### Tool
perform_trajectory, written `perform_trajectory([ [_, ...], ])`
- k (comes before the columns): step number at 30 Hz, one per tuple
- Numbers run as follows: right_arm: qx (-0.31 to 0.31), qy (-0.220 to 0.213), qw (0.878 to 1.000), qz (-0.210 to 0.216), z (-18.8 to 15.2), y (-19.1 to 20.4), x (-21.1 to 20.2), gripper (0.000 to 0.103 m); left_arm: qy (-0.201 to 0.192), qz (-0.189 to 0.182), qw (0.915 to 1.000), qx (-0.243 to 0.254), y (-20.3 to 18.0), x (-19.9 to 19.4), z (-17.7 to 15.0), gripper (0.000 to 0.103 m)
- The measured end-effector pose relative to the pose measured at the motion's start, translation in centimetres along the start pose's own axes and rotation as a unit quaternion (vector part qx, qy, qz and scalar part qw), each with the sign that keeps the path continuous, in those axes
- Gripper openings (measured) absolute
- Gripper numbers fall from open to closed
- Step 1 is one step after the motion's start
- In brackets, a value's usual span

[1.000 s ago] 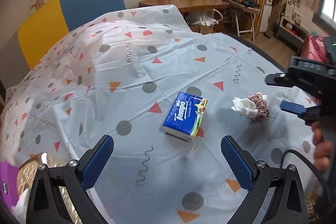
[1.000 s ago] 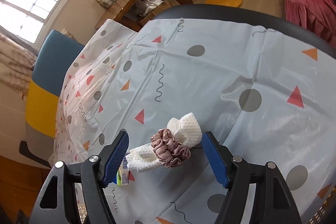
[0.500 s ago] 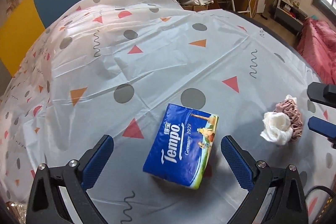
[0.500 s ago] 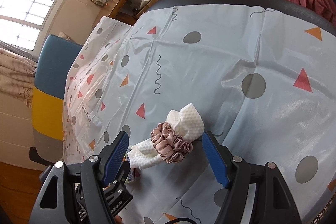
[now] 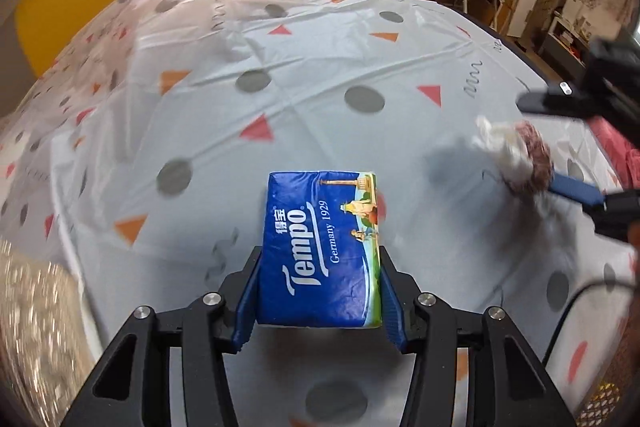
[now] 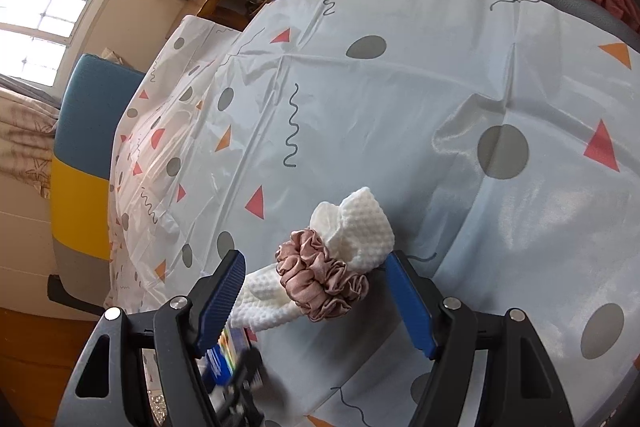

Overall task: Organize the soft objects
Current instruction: 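Grasp the blue Tempo tissue pack with the left gripper while the right gripper grasps the waffle cloth and scrunchie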

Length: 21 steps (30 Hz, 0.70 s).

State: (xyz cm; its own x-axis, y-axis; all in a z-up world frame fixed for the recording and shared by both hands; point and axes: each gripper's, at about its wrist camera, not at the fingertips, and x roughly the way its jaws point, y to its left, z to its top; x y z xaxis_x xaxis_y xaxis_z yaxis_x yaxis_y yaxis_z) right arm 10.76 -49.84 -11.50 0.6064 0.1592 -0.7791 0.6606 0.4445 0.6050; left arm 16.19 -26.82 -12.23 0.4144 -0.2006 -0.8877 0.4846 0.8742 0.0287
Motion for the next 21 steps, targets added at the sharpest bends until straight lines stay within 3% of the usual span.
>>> perform_trajectory([
  [5,-0.02,-0.002,1.0,-0.012,0.1,0.7,1.0,0.074,-0.011,-0.004,0.9999,0.006,0.4,-2.5,-4.9,0.052],
  [8,-0.092,-0.008,0.995,-0.03,0.0,2.6,1.9,0.074,-0.013,-0.022,0.9997,-0.001,1.1,-3.9,-7.3,0.052],
  [11,-0.171,0.02,0.985,0.006,-1.1,5.0,3.0,0.074,-0.018,-0.023,0.9996,0.003,1.5,-4.6,-8.9,0.052],
  [14,-0.23,0.05,0.972,0.011,-2.8,7.0,3.8,0.074,-0.021,-0.023,0.9995,0.0,1.9,-5.0,-9.6,0.052],
  [18,-0.236,0.043,0.971,-0.02,-3.0,6.9,3.8,0.074,-0.031,-0.022,0.9993,0.003,1.9,-5.0,-10.0,0.053],
  [21,-0.223,0.053,0.973,-0.02,-2.7,6.1,4.0,0.074,-0.033,-0.022,0.9992,0.001,2.0,-5.0,-10.0,0.053],
])
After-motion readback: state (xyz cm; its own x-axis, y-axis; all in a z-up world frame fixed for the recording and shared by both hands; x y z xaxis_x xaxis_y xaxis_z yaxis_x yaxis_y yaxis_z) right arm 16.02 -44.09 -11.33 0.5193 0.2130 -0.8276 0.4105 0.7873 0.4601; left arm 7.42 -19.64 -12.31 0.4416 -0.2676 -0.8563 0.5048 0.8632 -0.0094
